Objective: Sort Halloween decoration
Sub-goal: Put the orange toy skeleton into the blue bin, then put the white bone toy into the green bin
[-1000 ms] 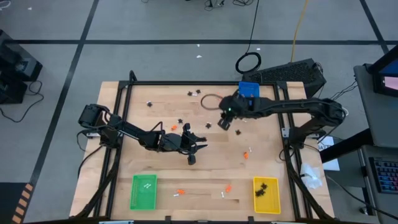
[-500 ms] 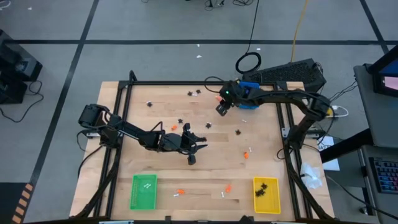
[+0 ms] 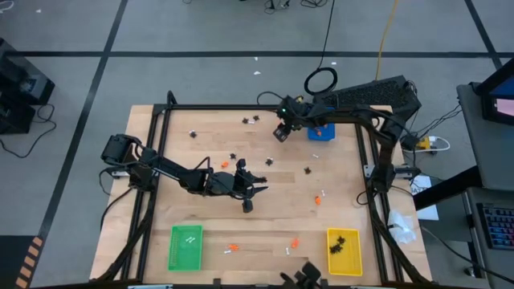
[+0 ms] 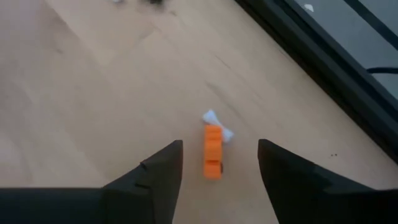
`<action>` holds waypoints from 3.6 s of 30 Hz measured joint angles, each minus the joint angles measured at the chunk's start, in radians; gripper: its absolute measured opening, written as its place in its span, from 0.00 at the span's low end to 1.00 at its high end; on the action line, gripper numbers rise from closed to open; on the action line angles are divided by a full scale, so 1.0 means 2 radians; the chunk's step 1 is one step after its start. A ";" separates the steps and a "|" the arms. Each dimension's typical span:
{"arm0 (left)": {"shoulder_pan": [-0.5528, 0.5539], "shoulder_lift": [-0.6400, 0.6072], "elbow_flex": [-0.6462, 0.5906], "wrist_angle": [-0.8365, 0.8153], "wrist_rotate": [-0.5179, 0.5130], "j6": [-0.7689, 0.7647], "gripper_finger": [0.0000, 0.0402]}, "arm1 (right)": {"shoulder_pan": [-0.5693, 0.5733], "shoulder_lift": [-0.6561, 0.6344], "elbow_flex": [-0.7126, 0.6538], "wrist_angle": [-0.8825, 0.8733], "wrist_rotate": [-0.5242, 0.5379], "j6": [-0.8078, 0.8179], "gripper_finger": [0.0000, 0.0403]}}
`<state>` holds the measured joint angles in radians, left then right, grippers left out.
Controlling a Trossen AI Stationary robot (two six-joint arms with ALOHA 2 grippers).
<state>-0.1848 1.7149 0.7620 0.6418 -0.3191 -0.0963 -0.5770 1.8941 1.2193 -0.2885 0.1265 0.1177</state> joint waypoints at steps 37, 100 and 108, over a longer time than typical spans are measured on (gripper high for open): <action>0.001 0.000 0.000 0.003 -0.001 0.000 0.25 | -0.002 -0.143 0.008 -0.142 0.007 -0.005 0.00; -0.122 -0.169 0.064 -0.661 0.100 -0.179 0.00 | 0.081 -0.482 -0.317 0.057 -0.009 0.015 0.00; -0.122 -0.148 0.115 -0.811 0.038 -0.171 0.00 | 0.126 -0.483 -0.323 0.097 0.043 0.014 0.00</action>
<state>-0.4278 1.4189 0.9916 -0.9801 -0.2432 -0.4374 -0.3244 0.9283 0.5743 -0.0955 0.2125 0.1453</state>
